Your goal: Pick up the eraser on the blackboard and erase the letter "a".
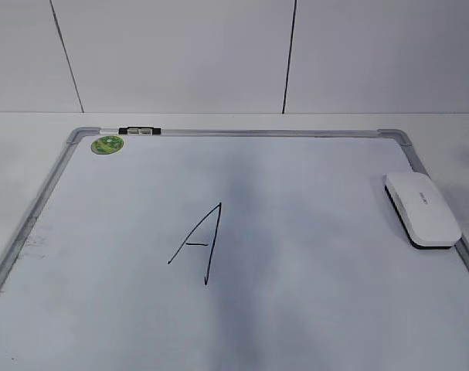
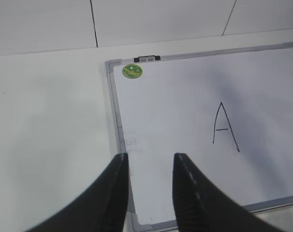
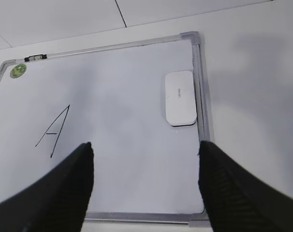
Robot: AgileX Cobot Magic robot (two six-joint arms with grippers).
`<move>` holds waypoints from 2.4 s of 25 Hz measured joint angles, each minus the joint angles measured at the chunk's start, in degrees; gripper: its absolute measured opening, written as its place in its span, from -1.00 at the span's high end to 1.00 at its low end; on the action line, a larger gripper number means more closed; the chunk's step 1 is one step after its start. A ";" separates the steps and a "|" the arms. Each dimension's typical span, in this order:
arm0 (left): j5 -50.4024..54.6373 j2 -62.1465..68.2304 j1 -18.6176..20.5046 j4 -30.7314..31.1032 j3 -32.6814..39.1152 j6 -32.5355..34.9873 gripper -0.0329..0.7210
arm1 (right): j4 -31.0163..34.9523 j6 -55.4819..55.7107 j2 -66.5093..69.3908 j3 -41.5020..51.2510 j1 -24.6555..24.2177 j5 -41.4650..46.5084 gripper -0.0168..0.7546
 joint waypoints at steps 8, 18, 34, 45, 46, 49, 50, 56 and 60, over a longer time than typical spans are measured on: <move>-0.01 -10.43 0.00 -2.55 11.50 0.00 0.29 | 1.53 0.00 -10.92 10.90 0.00 0.13 -0.46; -0.01 -19.82 -0.08 -2.68 24.83 -0.09 0.29 | -2.09 0.00 -19.05 22.88 0.00 0.18 -0.46; -4.08 -24.30 -0.08 0.59 35.59 -0.13 0.29 | -11.74 -0.67 -23.49 32.56 0.24 -0.32 -0.46; -9.87 -24.30 -0.08 2.91 37.86 -0.13 0.29 | -13.14 -0.79 -23.58 34.91 0.24 -6.15 -0.46; -9.98 -24.30 -0.08 3.04 37.86 -0.13 0.29 | -13.26 -0.79 -23.58 34.91 0.24 -6.24 -0.46; -9.98 -24.30 -0.08 3.04 37.86 -0.13 0.29 | -13.39 -0.90 -23.58 34.91 0.24 -6.24 -0.46; -9.98 -24.30 -0.08 3.04 37.86 -0.13 0.29 | -13.39 -0.90 -23.58 34.91 0.24 -6.24 -0.46; -9.98 -24.30 -0.08 3.04 37.86 -0.13 0.29 | -13.39 -0.90 -23.58 34.91 0.24 -6.28 -0.46; -9.98 -24.30 -0.08 3.07 37.86 -0.13 0.29 | -13.39 -0.90 -23.58 34.91 0.24 -6.37 -0.46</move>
